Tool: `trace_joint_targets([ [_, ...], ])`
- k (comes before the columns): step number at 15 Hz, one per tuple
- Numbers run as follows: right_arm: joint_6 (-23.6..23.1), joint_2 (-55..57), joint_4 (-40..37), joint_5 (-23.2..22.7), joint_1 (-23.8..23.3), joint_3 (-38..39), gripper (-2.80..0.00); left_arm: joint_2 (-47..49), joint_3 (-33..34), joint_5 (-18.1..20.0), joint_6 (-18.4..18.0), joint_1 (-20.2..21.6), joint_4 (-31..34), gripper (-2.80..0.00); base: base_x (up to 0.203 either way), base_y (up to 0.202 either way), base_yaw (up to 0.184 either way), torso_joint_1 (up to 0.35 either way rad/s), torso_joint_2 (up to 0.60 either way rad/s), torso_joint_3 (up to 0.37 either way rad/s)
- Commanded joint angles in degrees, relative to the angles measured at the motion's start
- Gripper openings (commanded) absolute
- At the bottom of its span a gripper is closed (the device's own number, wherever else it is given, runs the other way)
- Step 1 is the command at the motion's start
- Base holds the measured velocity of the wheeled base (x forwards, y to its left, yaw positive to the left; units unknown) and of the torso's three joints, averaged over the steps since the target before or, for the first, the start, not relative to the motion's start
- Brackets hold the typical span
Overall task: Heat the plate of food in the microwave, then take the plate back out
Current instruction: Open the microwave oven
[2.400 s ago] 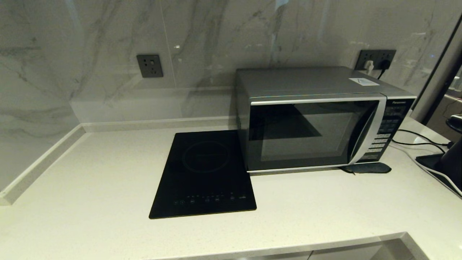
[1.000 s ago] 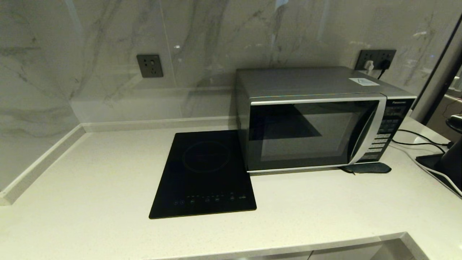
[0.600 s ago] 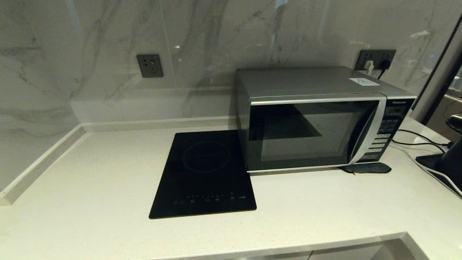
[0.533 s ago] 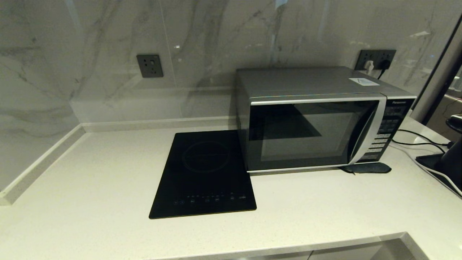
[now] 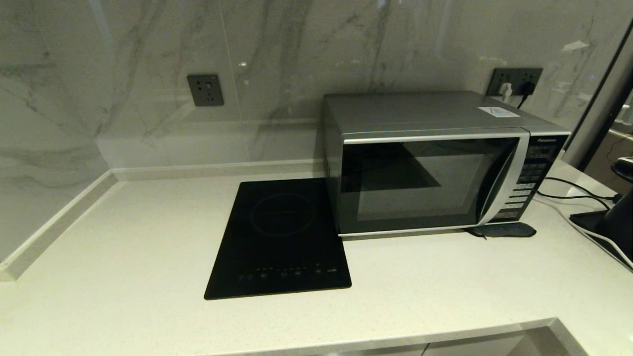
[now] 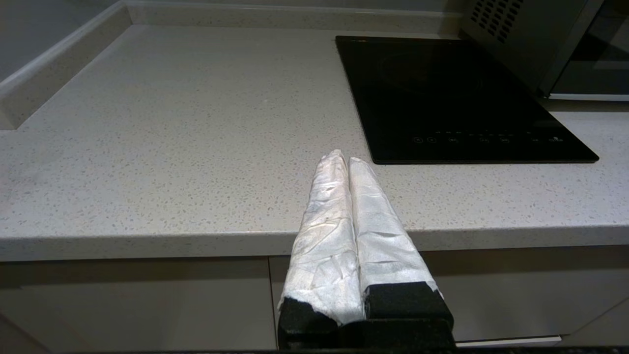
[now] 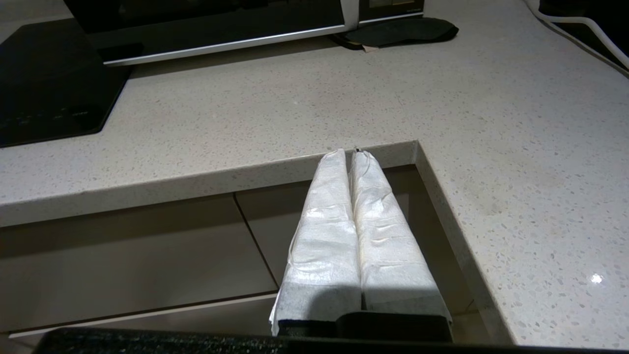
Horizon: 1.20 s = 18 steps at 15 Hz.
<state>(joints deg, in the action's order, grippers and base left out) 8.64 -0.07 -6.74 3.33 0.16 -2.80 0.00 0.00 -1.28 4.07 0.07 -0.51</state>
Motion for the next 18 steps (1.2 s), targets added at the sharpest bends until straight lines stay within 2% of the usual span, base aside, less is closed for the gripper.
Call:
trace_joint_targets([
  [1, 0.1, 0.1, 0.0, 0.0, 0.0, 0.0, -2.80, 0.1, 0.0, 0.0, 0.1, 0.0, 0.0, -2.80, 0.000, 0.000, 0.000, 0.000, 0.00, 0.000],
  [18, 0.1, 0.1, 0.0, 0.0, 0.0, 0.0, -2.80, 0.1, 0.0, 0.0, 0.1, 0.0, 0.0, -2.80, 0.000, 0.000, 0.000, 0.000, 0.00, 0.000],
])
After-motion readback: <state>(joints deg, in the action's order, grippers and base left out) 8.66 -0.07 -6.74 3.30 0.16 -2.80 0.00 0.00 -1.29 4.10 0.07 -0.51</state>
